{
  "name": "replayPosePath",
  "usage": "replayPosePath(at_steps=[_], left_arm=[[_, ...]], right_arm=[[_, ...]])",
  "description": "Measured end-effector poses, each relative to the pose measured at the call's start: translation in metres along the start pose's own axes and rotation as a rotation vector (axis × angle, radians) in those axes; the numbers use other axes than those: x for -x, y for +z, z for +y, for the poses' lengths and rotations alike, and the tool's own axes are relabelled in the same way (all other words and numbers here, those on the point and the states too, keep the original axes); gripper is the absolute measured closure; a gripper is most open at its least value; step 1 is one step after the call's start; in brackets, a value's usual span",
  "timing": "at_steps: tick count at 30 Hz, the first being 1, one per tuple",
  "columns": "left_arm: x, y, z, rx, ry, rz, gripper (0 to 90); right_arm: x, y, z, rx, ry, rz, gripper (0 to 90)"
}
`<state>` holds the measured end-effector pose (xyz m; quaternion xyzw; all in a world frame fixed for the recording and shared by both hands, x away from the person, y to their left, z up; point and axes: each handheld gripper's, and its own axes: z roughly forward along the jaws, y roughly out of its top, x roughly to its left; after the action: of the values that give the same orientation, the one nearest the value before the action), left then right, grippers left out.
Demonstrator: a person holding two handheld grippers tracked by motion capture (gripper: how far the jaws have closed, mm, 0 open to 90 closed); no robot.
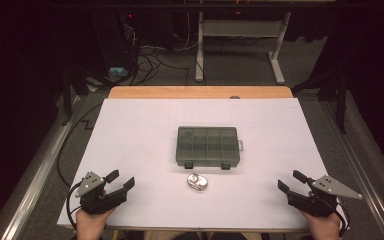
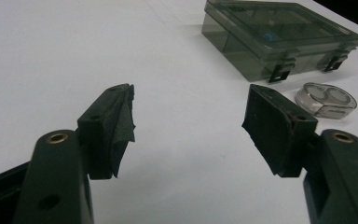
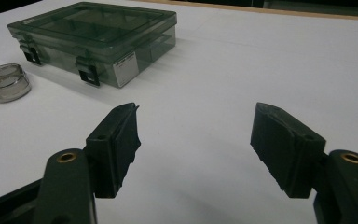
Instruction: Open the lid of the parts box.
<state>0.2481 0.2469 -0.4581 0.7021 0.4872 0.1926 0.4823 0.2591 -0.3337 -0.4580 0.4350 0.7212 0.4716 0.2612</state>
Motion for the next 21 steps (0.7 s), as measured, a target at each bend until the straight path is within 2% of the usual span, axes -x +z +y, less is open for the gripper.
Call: replayPosePath(at_steps=[7, 21], left_arm=[[0.0002, 0.0002, -0.0001, 0.000, 0.002, 0.006, 34.0], [0.0001, -0.0022, 0.0017, 0.011, 0.000, 0.005, 33.8]], right_arm=[[0.0006, -0.0004, 0.0002, -0.001, 0.018, 0.005, 31.6], [-0.0001, -0.0016, 0.0003, 0.009, 0.016, 0.007, 30.5]])
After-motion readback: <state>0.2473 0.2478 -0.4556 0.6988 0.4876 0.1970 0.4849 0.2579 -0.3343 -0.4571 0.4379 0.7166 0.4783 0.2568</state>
